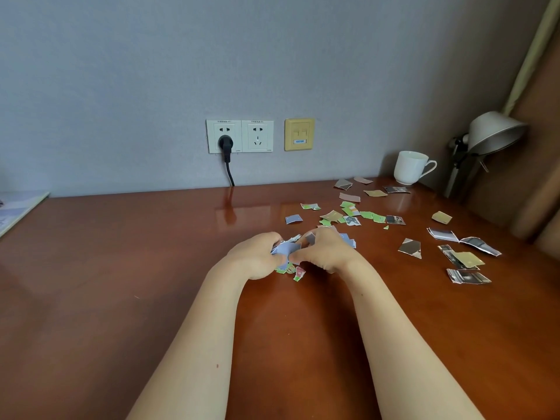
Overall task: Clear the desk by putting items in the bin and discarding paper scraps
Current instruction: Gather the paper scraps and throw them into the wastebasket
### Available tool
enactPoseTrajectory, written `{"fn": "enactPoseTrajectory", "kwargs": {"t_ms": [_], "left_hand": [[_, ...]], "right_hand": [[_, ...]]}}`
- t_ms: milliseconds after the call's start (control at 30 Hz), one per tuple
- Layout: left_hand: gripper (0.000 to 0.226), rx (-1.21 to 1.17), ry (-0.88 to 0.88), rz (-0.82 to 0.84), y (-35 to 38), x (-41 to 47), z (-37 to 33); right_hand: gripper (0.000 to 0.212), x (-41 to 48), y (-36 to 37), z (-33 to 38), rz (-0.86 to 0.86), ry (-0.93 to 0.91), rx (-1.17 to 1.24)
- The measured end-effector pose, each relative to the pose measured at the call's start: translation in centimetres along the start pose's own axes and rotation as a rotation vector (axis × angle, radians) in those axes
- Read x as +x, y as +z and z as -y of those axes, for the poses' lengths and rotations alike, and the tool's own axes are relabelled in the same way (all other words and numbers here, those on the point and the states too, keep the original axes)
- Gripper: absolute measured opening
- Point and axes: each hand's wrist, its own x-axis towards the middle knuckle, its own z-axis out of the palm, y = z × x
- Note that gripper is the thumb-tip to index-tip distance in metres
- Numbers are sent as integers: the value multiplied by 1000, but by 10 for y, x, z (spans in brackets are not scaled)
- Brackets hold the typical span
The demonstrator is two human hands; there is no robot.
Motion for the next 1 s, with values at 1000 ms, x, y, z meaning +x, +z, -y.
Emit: {"fn": "enactPoseTrajectory", "kwargs": {"t_ms": [1000], "left_hand": [[30, -97, -56, 102, -17, -8, -9]], "right_hand": [[32, 1, 0, -2, 237, 16, -43]]}}
